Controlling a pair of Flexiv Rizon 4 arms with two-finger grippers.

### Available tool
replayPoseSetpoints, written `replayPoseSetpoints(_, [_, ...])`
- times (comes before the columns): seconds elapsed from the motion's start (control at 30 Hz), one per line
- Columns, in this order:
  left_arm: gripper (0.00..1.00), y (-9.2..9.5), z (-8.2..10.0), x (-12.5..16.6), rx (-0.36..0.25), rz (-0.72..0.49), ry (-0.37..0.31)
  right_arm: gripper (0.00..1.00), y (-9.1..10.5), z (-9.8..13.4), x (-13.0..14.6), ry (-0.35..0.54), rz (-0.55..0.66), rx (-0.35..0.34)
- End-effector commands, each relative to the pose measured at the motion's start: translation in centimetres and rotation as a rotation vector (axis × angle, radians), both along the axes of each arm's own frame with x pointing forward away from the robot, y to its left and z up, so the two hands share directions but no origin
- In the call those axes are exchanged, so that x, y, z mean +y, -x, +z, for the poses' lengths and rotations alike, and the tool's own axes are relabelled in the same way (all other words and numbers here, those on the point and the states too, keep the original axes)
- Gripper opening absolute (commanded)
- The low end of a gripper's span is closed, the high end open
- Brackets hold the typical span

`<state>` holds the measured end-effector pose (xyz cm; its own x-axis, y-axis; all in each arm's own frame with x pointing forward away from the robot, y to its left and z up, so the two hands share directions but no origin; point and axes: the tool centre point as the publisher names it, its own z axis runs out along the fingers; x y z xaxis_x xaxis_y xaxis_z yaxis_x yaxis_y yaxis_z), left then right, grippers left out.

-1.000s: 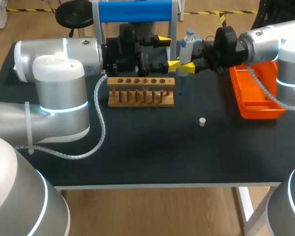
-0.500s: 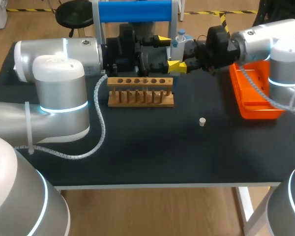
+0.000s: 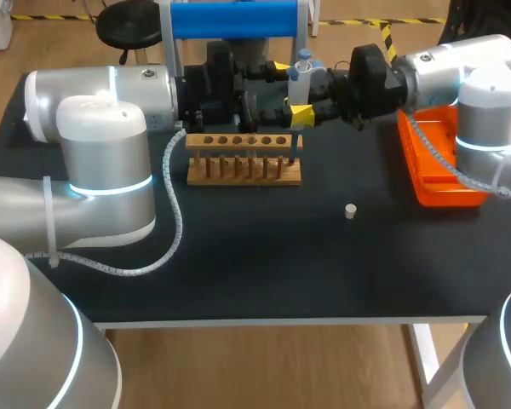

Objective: Invert the test tube, pick up the pipette, mount the tip to pipette, aspirate from beaker and dispense into the tube, eject the tip, return the pipette, and cap with the stopper.

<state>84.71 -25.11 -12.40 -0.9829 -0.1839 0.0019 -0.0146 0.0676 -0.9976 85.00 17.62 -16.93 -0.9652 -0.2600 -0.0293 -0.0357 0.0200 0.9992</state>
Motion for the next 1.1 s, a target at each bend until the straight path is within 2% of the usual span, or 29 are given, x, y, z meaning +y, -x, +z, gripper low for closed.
replayPoseSetpoints(0.03, [1.00,0.04,0.06,-0.06,0.001,0.002,-0.001,0.00,0.27,-0.06,0.22,-0.005,-0.012,-0.006])
replayPoseSetpoints(0.1, [1.00,0.04,0.06,-0.06,0.001,0.002,-0.001,0.00,0.26,-0.02,0.24,-0.009,-0.017,-0.008])
replayPoseSetpoints(0.13, [0.80,0.04,0.06,-0.06,0.001,0.002,-0.001,0.00,0.23,0.02,0.24,-0.010,-0.019,-0.009])
replayPoseSetpoints(0.17, [0.50,0.04,0.06,-0.06,0.001,0.002,-0.001,0.00,0.23,0.03,0.23,-0.011,-0.020,-0.008])
replayPoseSetpoints(0.23, [0.44,0.04,0.06,-0.06,0.001,0.002,-0.001,0.00,0.21,0.05,0.23,-0.011,-0.022,-0.008])
replayPoseSetpoints(0.27, [0.28,0.04,0.06,-0.06,0.001,0.002,-0.001,0.00,0.20,0.06,0.23,-0.011,-0.023,-0.008])
replayPoseSetpoints(0.3, [0.17,0.04,0.06,-0.06,0.001,0.002,-0.001,0.00,0.19,0.08,0.24,-0.012,-0.023,-0.008])
replayPoseSetpoints(0.37, [0.11,0.04,0.06,-0.06,0.001,0.002,-0.001,0.00,0.15,0.12,0.29,-0.014,-0.022,-0.007])
replayPoseSetpoints(0.4, [0.05,0.04,0.06,-0.06,0.001,0.002,-0.001,0.00,0.14,0.13,0.32,-0.015,-0.020,-0.005])
replayPoseSetpoints(0.47, [0.04,0.04,0.06,-0.06,0.001,0.002,-0.001,0.00,0.15,0.14,0.40,-0.014,-0.015,-0.004])
replayPoseSetpoints(0.5, [0.00,0.04,0.06,-0.06,0.001,0.002,-0.001,0.00,0.15,0.13,0.41,-0.014,-0.015,-0.004])
replayPoseSetpoints(1.0, [0.00,0.04,0.06,-0.06,0.001,0.002,-0.001,0.00,0.09,0.12,0.50,-0.004,-0.007,-0.004])
replayPoseSetpoints(1.03, [0.00,0.04,0.06,-0.06,0.001,0.002,-0.001,0.17,0.10,0.13,0.48,-0.004,-0.007,-0.003])
replayPoseSetpoints(1.07, [0.00,0.04,0.06,-0.06,0.001,0.002,-0.001,0.42,0.12,0.11,0.37,-0.002,-0.006,-0.002])
replayPoseSetpoints(1.1, [0.00,0.04,0.06,-0.06,0.001,0.002,-0.001,0.75,0.14,0.11,0.26,0.000,-0.006,-0.001])
